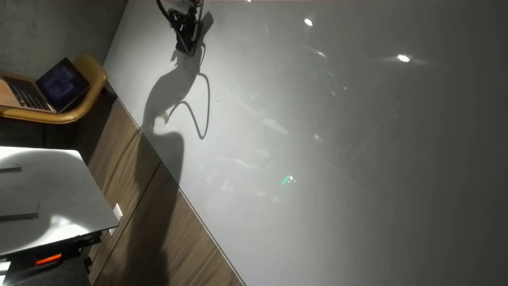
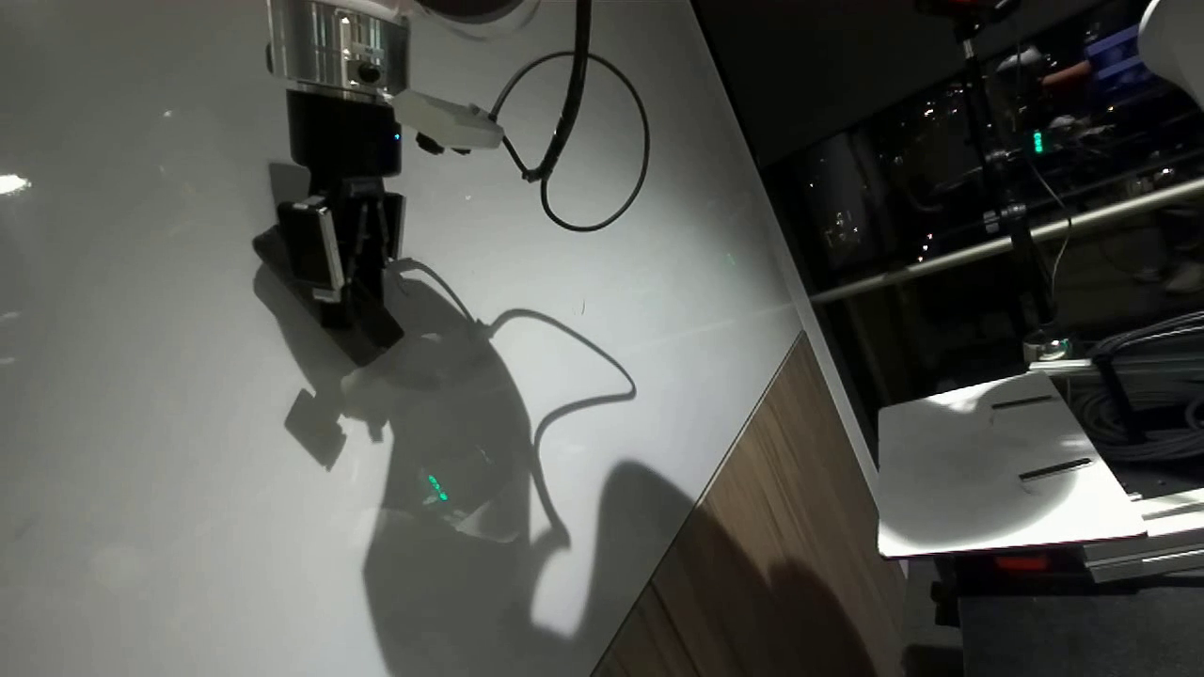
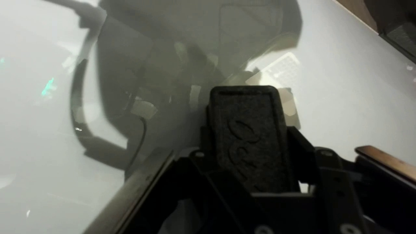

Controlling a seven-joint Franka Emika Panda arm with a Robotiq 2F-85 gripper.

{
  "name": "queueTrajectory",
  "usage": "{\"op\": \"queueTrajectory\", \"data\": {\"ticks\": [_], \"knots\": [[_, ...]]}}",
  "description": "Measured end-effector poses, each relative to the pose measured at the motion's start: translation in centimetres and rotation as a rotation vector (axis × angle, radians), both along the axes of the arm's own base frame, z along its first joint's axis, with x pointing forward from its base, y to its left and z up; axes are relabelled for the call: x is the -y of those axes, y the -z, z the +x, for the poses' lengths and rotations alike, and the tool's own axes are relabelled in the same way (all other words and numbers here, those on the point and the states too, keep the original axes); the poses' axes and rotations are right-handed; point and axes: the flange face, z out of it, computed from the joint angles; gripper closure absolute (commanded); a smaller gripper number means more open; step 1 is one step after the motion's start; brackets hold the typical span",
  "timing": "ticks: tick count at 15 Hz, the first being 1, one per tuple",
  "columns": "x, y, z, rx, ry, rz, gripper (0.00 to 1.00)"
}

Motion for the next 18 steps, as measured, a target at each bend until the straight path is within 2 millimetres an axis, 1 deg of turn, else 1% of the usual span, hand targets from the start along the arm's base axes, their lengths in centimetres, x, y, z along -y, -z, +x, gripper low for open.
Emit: {"op": "queueTrajectory", "data": {"ticks": [2,4,6,11,12,14,18], "knots": [[0.8,0.2,0.3,-0.019,0.02,-0.01,0.68],[2.0,0.3,0.7,-0.044,0.049,-0.02,0.68],[3.9,0.2,1.2,-0.079,0.093,-0.021,0.68],[9.7,-0.3,2.3,-0.163,0.216,-0.019,0.68],[10.5,-0.4,2.5,-0.173,0.233,-0.021,0.68],[11.5,-0.6,2.6,-0.181,0.251,-0.024,0.68],[12.3,-0.7,2.7,-0.189,0.267,-0.028,0.68]]}}
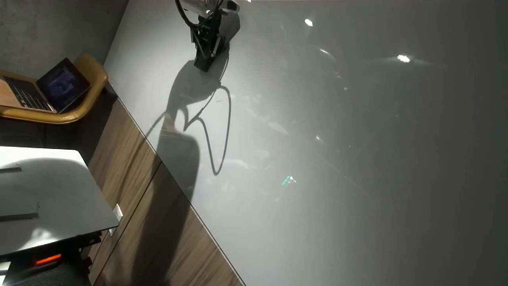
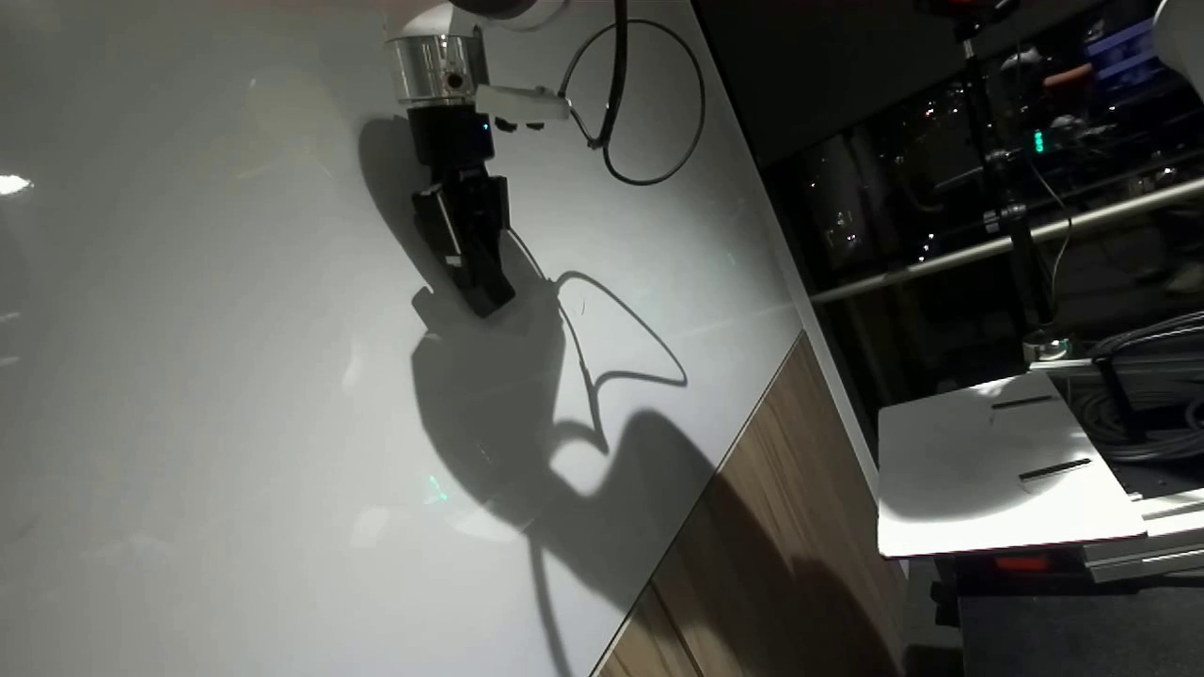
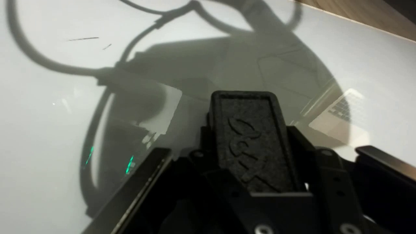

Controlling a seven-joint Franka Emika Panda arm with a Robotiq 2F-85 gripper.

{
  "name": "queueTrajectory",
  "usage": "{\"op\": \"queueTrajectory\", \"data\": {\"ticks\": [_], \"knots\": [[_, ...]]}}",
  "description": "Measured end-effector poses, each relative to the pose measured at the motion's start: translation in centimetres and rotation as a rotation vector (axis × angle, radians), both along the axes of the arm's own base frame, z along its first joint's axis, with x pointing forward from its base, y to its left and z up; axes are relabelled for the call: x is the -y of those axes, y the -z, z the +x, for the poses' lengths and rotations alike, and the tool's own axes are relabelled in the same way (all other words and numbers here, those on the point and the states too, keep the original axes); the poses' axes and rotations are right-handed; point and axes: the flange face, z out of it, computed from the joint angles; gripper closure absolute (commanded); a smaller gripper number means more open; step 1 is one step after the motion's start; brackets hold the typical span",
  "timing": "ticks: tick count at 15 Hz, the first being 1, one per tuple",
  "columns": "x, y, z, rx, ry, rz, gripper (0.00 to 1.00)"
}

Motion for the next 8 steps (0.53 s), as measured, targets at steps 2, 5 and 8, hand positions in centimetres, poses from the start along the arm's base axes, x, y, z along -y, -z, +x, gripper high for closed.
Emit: {"op": "queueTrajectory", "data": {"ticks": [2,5,8], "knots": [[0.6,0.0,0.1,-0.007,0.012,-0.004,0.68],[2.1,0.1,0.3,-0.021,0.037,-0.013,0.68],[3.9,0.6,0.5,-0.033,0.066,-0.022,0.68]]}}
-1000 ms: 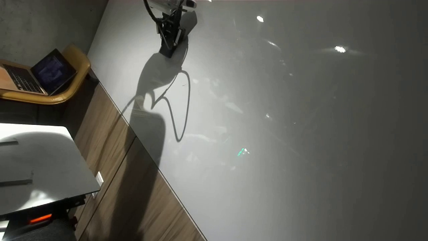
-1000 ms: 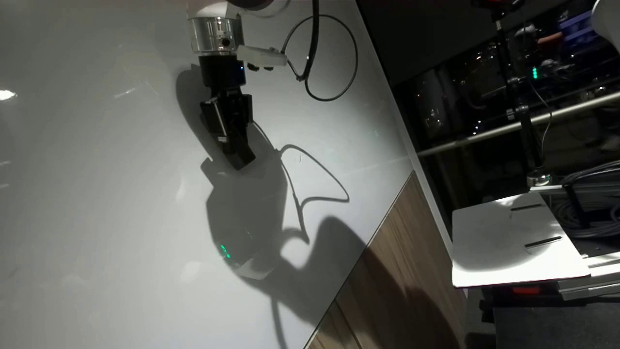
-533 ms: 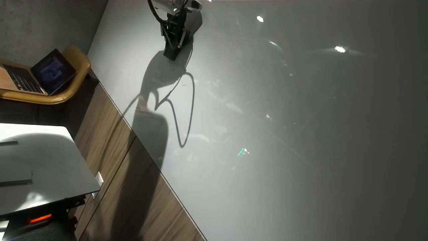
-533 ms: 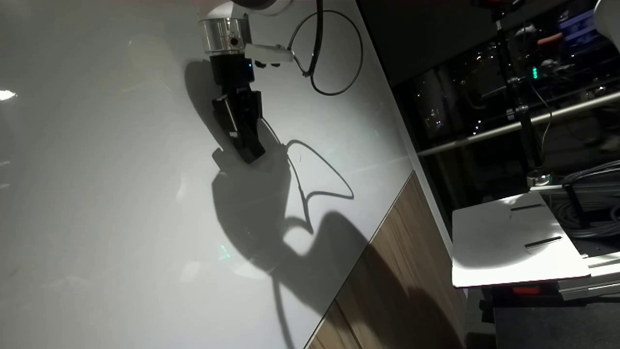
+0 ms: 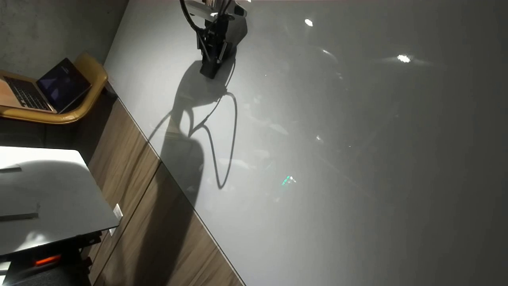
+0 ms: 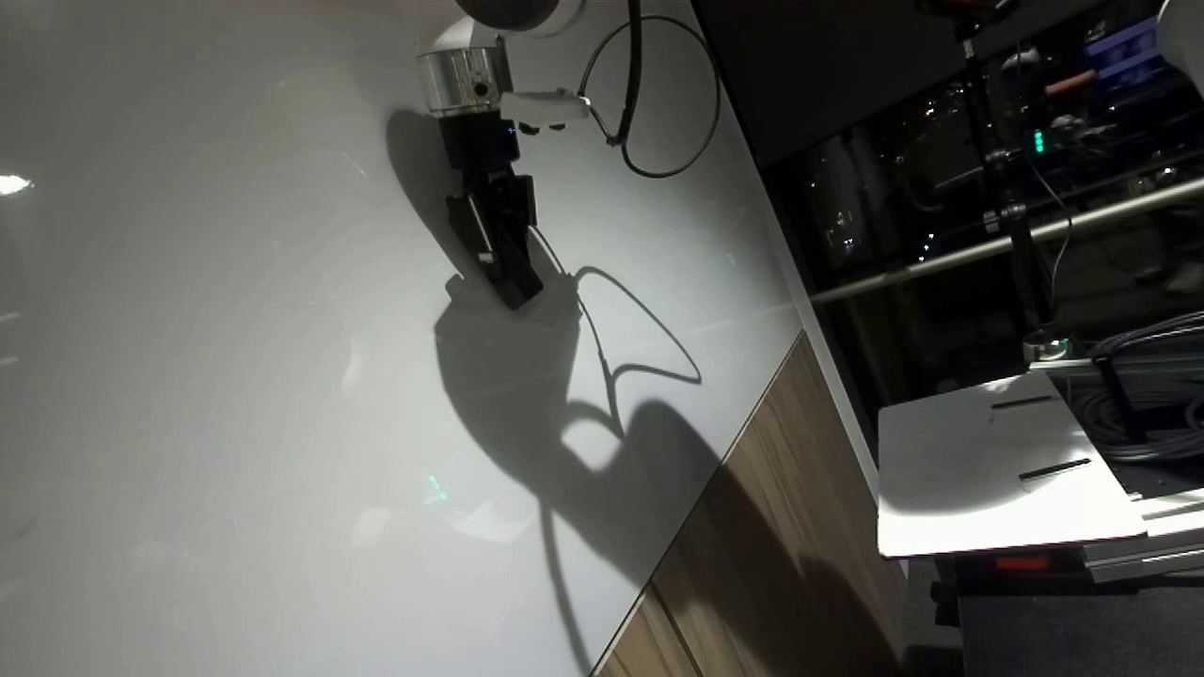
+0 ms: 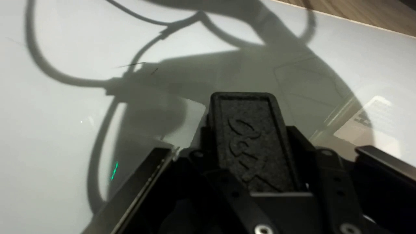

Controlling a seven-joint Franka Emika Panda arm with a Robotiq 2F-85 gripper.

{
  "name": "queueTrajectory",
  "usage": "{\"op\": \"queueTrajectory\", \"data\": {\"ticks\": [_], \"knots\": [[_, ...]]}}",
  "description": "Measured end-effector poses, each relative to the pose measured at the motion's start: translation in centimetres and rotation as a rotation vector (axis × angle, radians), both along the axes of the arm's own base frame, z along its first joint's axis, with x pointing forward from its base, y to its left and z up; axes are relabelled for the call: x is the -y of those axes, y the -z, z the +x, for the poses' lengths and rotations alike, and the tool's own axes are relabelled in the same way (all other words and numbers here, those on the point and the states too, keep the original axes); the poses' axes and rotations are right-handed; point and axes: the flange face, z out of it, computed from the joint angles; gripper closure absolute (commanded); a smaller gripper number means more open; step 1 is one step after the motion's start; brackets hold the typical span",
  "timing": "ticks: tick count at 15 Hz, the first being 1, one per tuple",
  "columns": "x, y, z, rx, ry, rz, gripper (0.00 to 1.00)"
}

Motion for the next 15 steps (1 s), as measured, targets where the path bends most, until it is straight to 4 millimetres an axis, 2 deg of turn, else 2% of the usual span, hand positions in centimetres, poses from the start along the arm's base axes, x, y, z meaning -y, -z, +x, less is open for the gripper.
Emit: {"op": "queueTrajectory", "data": {"ticks": [7,11,12,15], "knots": [[3.2,0.6,0.3,-0.032,0.05,-0.017,0.68],[4.1,0.6,0.4,-0.041,0.061,-0.023,0.68],[4.3,1.2,0.4,-0.039,0.06,-0.025,0.68],[5.5,6.3,0.1,-0.02,0.056,-0.033,0.68]]}}
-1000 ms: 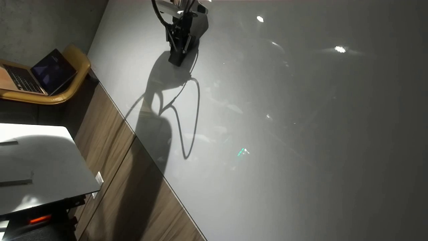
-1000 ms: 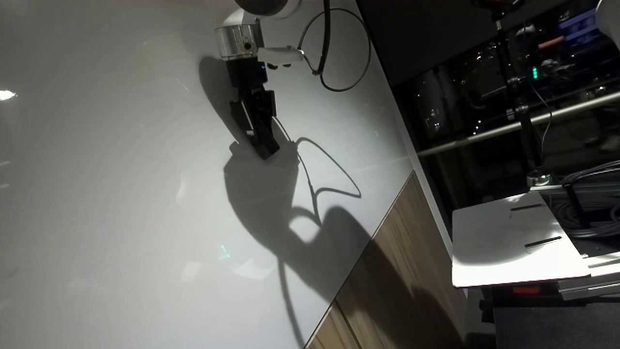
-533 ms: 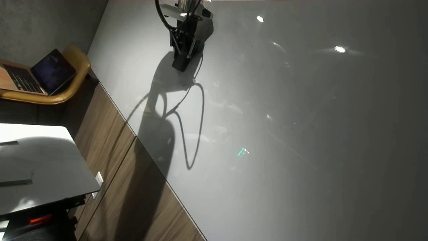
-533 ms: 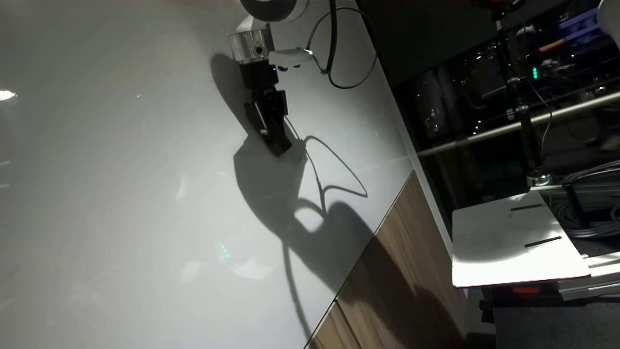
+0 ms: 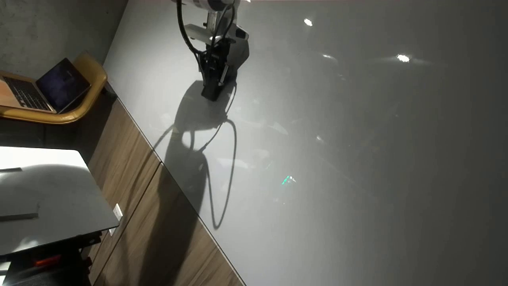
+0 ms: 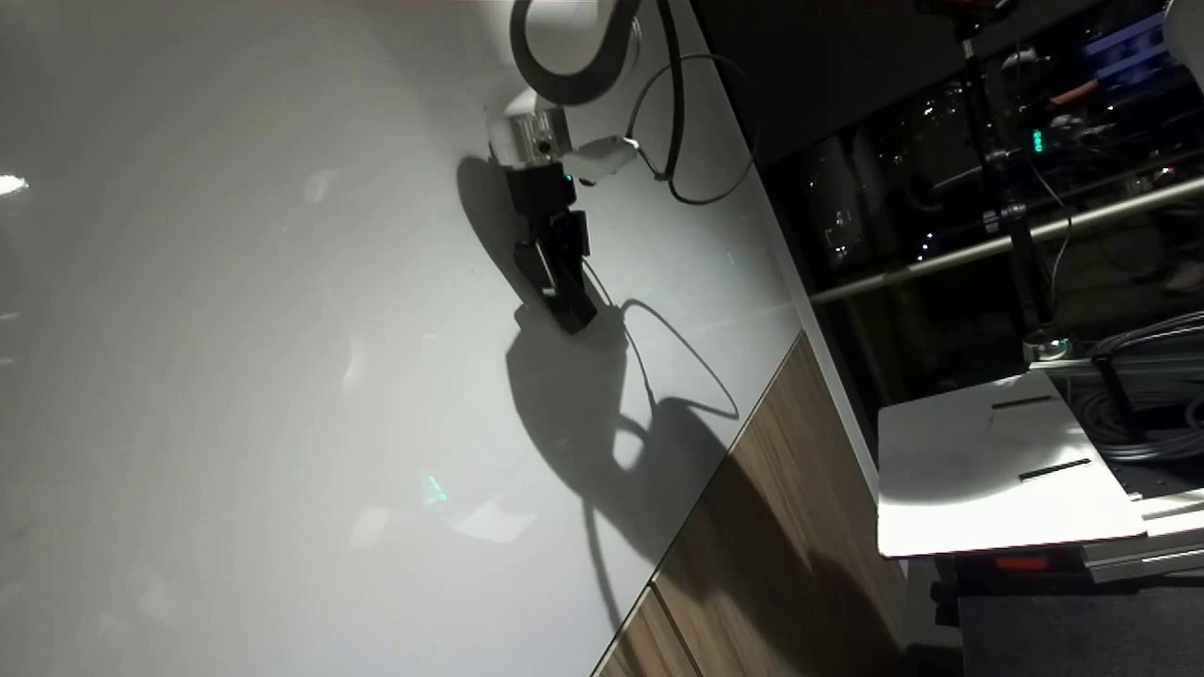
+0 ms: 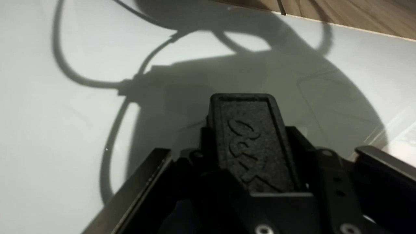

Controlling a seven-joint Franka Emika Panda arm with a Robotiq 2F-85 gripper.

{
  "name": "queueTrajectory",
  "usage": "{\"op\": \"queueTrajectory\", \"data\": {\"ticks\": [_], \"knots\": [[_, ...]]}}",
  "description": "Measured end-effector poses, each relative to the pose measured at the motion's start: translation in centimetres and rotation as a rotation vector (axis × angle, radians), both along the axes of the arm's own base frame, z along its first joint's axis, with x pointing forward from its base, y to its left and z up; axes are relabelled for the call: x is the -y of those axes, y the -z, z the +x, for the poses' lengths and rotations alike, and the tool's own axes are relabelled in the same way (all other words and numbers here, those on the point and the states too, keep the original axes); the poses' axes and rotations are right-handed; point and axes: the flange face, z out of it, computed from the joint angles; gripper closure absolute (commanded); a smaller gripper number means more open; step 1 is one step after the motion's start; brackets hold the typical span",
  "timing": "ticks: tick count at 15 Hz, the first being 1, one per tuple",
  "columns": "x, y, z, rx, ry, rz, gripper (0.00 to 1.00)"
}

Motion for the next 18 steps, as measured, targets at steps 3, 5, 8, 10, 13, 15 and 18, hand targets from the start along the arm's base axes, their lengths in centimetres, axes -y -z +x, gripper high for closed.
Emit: {"op": "queueTrajectory", "data": {"ticks": [3,5,8,10,13,15,18], "knots": [[0.6,6.2,-0.5,0.04,-0.013,0.016,0.68],[1.5,9.8,-0.5,0.056,-0.015,0.032,0.68],[3.0,12.2,-0.4,0.056,0.002,0.042,0.68],[3.4,12.4,-0.3,0.053,0.013,0.047,0.68],[3.6,12.2,-0.3,0.052,0.024,0.061,0.68],[4.1,11.6,-0.3,0.052,0.029,0.071,0.68],[5.6,9.9,-0.3,0.051,0.035,0.066,0.68]]}}
